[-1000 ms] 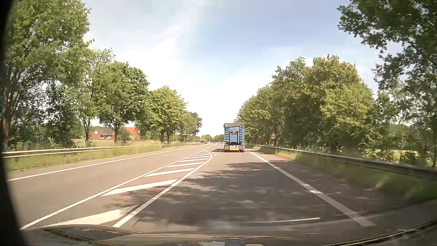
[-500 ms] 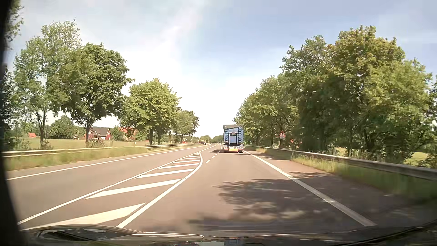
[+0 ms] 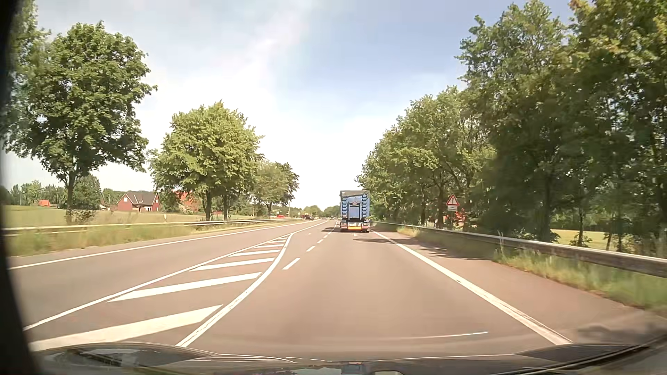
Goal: Follow the waypoints while adhering to traffic rules and regulations
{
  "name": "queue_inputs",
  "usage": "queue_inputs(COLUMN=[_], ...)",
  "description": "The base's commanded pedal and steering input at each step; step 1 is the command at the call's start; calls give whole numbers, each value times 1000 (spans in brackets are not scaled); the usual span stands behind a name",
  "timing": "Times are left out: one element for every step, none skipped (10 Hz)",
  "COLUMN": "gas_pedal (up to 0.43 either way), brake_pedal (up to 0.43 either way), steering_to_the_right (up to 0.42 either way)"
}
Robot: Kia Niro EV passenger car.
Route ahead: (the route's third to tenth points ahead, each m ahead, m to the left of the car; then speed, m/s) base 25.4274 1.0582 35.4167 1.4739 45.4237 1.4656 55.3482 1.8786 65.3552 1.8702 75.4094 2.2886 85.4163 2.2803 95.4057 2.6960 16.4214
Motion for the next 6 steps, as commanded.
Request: queue_inputs(gas_pedal=[138, 150, 150, 150, 157, 157], brake_pedal=[0, 0, 0, 0, 0, 0], steering_to_the_right=[-4, -4, -5, -4, -4, -5])
